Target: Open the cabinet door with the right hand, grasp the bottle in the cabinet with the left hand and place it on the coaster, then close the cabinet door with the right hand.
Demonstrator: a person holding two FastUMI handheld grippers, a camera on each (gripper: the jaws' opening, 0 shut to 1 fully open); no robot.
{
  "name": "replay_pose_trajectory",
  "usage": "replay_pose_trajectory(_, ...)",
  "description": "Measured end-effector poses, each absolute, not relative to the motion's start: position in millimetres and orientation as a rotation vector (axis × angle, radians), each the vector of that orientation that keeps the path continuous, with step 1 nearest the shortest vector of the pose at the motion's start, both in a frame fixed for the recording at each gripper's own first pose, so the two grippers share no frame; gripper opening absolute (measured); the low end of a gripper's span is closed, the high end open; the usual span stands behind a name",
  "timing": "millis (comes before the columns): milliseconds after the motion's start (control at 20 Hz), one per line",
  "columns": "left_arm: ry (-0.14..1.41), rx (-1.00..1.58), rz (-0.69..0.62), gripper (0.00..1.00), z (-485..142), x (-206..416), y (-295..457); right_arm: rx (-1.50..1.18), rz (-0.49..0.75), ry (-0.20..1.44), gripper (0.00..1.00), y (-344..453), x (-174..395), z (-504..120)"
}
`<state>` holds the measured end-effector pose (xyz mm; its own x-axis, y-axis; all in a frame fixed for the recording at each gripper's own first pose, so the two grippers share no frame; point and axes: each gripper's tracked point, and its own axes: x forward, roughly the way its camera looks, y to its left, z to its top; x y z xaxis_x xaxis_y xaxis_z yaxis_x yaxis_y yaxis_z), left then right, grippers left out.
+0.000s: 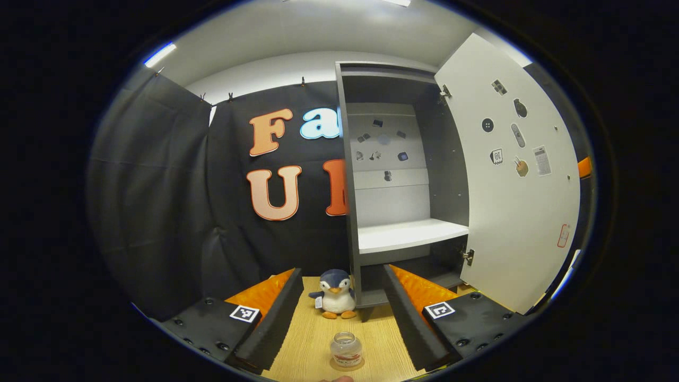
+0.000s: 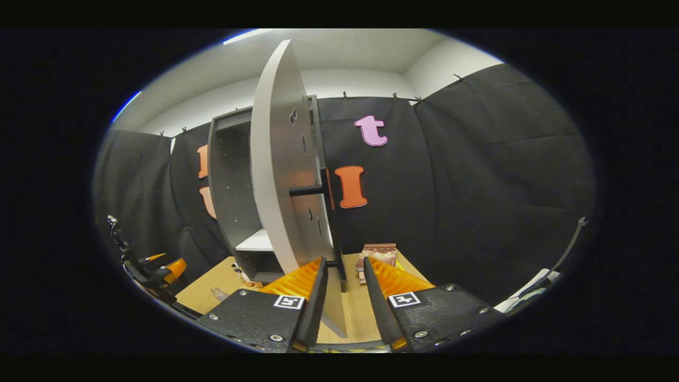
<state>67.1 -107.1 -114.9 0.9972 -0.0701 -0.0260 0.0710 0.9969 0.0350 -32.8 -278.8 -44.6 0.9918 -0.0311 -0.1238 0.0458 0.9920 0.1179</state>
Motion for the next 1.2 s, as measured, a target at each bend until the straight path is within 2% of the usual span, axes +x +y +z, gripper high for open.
replay_pose_trajectory(150,0.007,0.071,-0.044,0.97,-108.3,70.3,-98.3,0.090,-0.017,0.112,0.44,-269.6,-30.7,-45.8)
replay_pose_trajectory(200,0.000,0.070,-0.037,0.94,-105.9,71.6,-95.0,0.093,-0.003,0.115,0.43,-262.7,-30.2,-45.8)
replay_pose_trajectory(250,-0.003,0.061,-0.032,1.00,-103.8,72.1,-93.3,0.100,0.017,0.117,0.44,-254.7,-30.8,-46.3)
replay_pose_trajectory(300,0.000,0.051,-0.029,0.97,-103.4,73.0,-90.3,0.106,0.038,0.117,0.43,-246.2,-28.5,-46.8)
replay_pose_trajectory(400,0.004,0.047,-0.020,1.00,-102.4,72.9,-83.8,0.110,0.086,0.105,0.43,-229.4,-26.1,-46.8)
replay_pose_trajectory(450,0.000,0.050,-0.014,0.94,-100.9,73.1,-79.8,0.110,0.106,0.102,0.43,-222.4,-25.3,-46.8)
replay_pose_trajectory(500,-0.003,0.052,0.000,0.98,-99.4,73.2,-73.4,0.111,0.126,0.104,0.43,-213.9,-22.8,-48.7)
replay_pose_trajectory(800,0.033,0.019,0.042,0.98,-109.7,73.7,-48.9,0.129,0.227,0.117,0.43,-176.7,-13.6,-49.8)
replay_pose_trajectory(950,0.049,0.012,0.049,0.98,-114.5,76.5,-41.9,0.128,0.273,0.122,0.46,-157.0,-5.5,-51.1)
replay_pose_trajectory(1000,0.048,0.012,0.053,0.94,-113.5,78.0,-39.7,0.132,0.289,0.125,0.46,-149.2,-1.7,-50.9)
replay_pose_trajectory(1150,0.040,0.014,0.067,0.97,-111.4,80.0,-29.7,0.151,0.332,0.135,0.51,-129.1,12.5,-50.0)
replay_pose_trajectory(1200,0.039,0.011,0.072,0.97,-111.2,80.7,-25.2,0.155,0.344,0.133,0.58,-133.1,13.5,-49.7)
